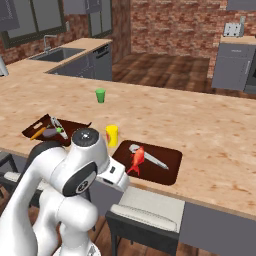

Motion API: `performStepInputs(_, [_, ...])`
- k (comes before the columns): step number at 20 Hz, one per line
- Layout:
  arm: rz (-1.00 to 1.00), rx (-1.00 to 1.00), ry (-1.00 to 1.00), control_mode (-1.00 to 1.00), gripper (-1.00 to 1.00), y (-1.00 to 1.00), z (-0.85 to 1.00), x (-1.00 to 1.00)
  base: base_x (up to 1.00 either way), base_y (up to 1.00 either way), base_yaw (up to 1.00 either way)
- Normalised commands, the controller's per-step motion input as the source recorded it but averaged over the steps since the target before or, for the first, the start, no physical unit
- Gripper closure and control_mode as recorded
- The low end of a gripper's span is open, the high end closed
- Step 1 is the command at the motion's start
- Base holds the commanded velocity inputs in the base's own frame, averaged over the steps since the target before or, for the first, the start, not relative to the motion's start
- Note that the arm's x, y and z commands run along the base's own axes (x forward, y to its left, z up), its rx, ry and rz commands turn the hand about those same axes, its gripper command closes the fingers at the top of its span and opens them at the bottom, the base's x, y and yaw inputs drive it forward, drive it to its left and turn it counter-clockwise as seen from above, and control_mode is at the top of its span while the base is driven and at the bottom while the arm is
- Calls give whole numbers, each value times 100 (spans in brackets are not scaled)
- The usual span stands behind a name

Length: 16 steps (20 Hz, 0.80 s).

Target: Gather the carrot and eggplant from the fridge and place them on a tray on the dining counter. Then gather the fishs from the fridge and place them on the other tray.

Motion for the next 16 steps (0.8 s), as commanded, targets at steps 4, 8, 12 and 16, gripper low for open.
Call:
performStepInputs(4, [0, 0, -29, -100, -100, 1, 5, -21, 0, 0, 0])
performStepInputs(8, [0, 0, -41, -100, -100, 0, 25, -48, 0, 0, 0])
performStepInputs(12, [0, 0, -36, -100, -100, 5, 21, -53, 0, 0, 0])
performStepInputs(16, [0, -2, -24, -100, -100, 24, 19, -42, 0, 0, 0])
